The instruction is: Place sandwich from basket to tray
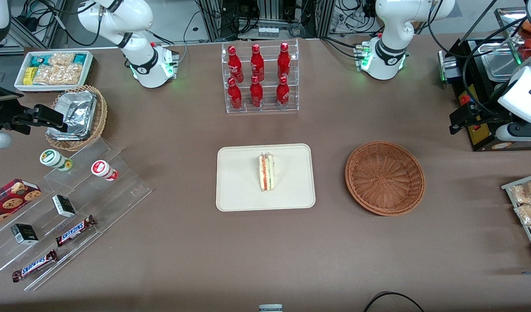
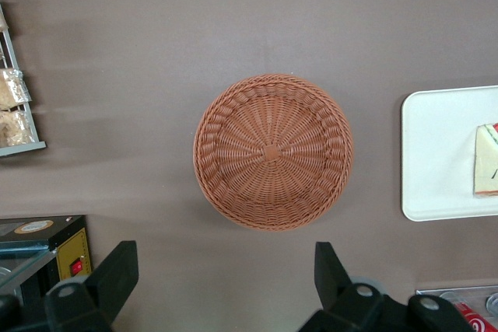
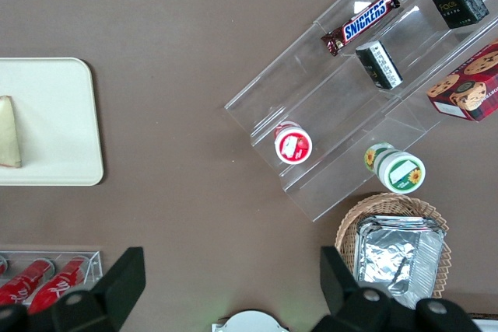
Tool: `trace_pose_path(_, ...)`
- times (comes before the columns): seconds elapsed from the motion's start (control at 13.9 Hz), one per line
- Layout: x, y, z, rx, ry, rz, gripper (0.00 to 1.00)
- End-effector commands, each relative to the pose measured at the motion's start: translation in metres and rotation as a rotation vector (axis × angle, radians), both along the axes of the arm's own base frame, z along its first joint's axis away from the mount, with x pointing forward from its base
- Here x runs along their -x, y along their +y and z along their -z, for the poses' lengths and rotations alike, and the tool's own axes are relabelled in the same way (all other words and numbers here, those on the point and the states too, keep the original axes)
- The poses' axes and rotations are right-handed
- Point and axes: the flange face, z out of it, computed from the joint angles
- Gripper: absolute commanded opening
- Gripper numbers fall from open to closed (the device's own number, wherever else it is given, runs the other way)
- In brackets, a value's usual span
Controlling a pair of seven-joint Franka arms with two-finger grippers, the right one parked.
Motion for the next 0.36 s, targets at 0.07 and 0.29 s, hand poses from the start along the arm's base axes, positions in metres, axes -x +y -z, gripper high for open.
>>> trace_pose_path(0.07, -0.0056, 0.0013, -0.0008, -0.003, 0.003, -0.019, 1.0)
trace_pose_path(0.29, -0.0045, 0.0011, -0.0024, 0.0, 0.002, -0.023, 1.0)
